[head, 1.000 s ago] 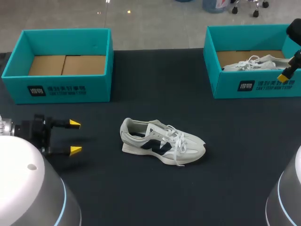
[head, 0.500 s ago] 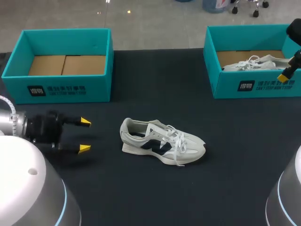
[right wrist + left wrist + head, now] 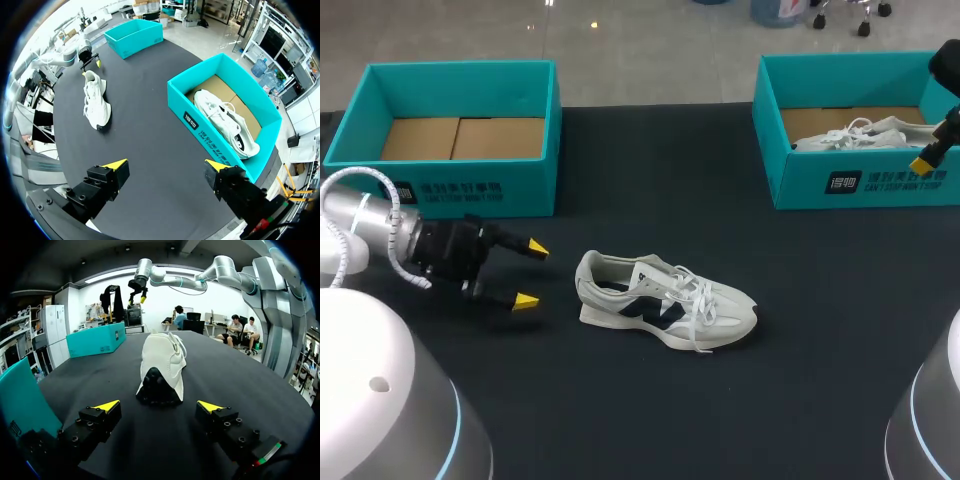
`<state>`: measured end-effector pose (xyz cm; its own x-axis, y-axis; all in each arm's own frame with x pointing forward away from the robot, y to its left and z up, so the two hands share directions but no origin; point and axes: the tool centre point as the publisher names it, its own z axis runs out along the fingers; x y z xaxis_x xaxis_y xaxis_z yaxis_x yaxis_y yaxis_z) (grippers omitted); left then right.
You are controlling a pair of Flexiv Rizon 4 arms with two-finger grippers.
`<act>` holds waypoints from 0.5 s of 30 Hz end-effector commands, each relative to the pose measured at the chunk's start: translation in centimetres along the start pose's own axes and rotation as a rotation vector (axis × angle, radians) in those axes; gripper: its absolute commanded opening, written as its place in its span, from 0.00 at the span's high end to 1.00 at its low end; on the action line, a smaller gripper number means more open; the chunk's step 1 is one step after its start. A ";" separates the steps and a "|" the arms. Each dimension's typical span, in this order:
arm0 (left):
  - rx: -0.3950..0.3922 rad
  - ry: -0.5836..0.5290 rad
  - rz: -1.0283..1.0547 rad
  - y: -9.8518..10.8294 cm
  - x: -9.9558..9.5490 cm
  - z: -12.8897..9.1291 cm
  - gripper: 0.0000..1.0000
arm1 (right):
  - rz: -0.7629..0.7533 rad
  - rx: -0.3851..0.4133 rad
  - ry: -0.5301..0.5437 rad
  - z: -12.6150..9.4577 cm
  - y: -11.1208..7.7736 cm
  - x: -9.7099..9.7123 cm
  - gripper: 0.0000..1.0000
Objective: Take the shoe out of the shoebox, open the shoe tongue, remove and reinsert the insole, then place the shoe into the shoebox
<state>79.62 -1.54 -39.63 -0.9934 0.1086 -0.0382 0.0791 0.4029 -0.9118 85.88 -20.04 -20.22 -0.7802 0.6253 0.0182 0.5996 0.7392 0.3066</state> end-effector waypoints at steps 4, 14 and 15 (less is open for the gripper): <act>0.005 0.068 0.005 0.0 -1.3 2.2 0.00 | 0.000 0.001 0.001 0.0 0.0 -0.1 0.00; 0.024 0.115 0.014 -0.5 -2.2 4.7 0.00 | 0.000 0.001 0.001 0.0 0.0 -0.1 0.00; 0.026 0.120 0.016 -0.7 -2.2 4.9 0.00 | 0.000 0.001 0.001 0.0 0.0 -0.1 0.00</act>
<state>80.66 -5.81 -40.53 -0.9803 0.1966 -0.0164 0.0911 0.3774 -0.9216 85.87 -20.04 -20.22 -0.7802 0.6253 0.0182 0.5996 0.7392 0.3066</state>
